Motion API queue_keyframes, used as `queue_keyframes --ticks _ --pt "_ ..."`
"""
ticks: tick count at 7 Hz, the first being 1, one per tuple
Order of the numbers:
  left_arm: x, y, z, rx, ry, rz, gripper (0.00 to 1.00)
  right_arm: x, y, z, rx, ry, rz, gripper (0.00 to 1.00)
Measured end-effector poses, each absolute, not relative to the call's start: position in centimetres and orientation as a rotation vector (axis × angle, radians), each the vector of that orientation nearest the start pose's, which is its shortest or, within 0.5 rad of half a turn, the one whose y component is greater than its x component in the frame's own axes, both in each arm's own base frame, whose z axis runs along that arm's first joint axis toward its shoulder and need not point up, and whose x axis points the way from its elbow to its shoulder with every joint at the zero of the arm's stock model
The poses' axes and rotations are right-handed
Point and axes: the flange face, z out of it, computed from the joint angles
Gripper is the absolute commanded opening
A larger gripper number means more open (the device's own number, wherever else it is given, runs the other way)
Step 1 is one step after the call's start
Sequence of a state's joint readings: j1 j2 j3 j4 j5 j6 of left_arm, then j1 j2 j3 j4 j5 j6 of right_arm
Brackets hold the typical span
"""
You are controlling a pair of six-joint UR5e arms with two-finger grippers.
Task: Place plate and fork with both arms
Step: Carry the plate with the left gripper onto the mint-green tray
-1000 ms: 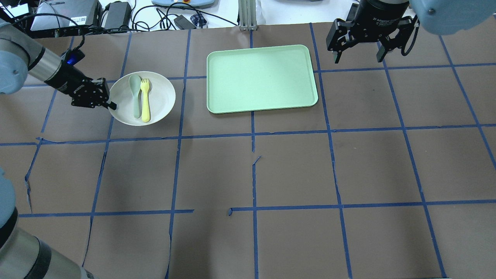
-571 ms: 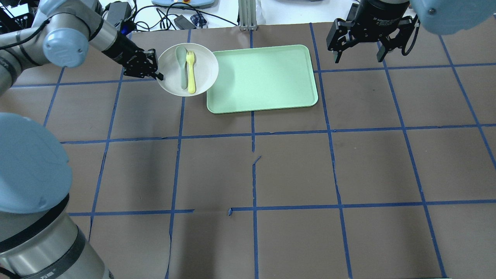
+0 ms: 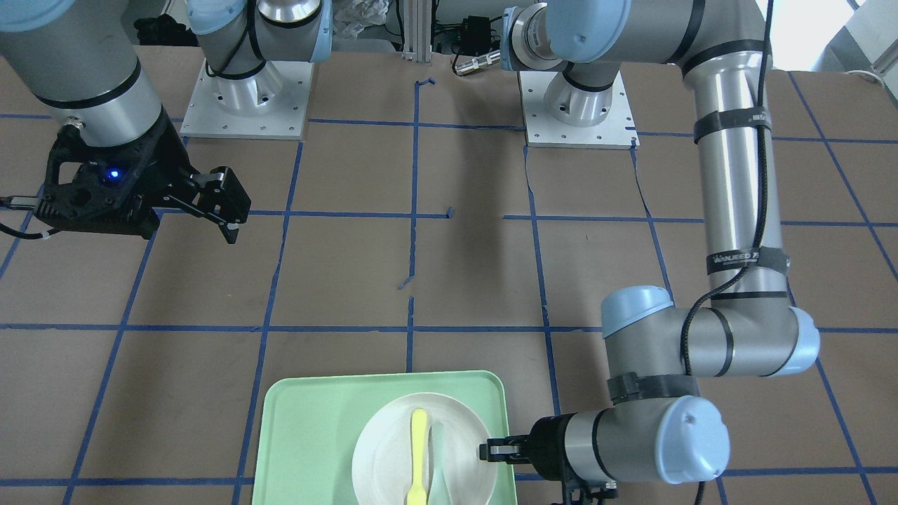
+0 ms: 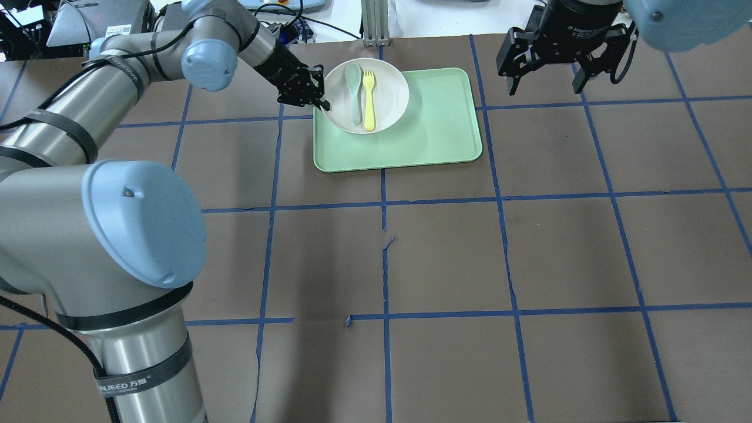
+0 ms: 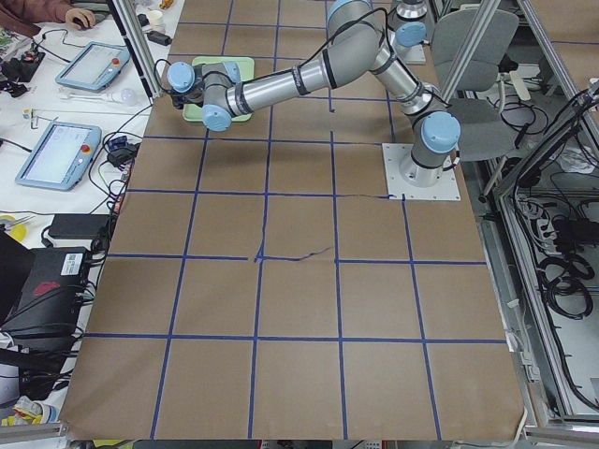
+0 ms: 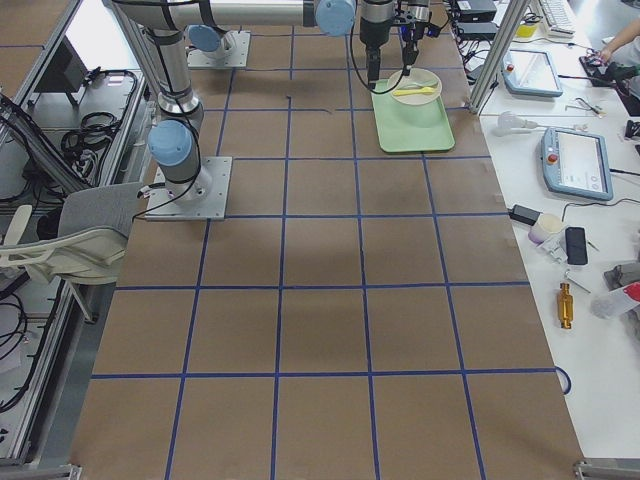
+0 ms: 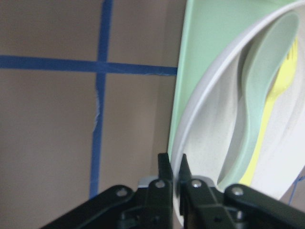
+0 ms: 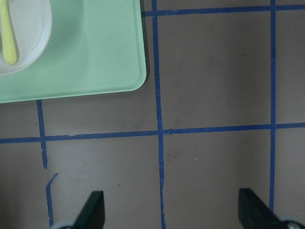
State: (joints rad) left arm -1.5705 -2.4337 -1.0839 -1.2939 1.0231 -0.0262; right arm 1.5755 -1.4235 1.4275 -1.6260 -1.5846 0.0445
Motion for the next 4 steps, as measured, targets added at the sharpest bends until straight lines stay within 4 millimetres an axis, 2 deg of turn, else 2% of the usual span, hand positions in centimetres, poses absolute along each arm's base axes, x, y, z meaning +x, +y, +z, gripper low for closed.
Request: queue_keyframes --ticks 2,3,4 --pt "-22.1 -77.7 18.6 0.072 -2.596 -0.143 0.0 13.4 -55.9 48.7 0.064 3.153 -0.08 1.0" --pt "-23.3 -77.5 18.2 0.058 -2.597 -0.14 0.0 13.3 -55.9 48.7 0.068 3.157 -0.08 1.0" --pt "-23.9 -77.4 17.9 0.043 -2.597 -0.133 0.22 13.2 -55.9 48.8 0.073 3.165 -0.084 1.0"
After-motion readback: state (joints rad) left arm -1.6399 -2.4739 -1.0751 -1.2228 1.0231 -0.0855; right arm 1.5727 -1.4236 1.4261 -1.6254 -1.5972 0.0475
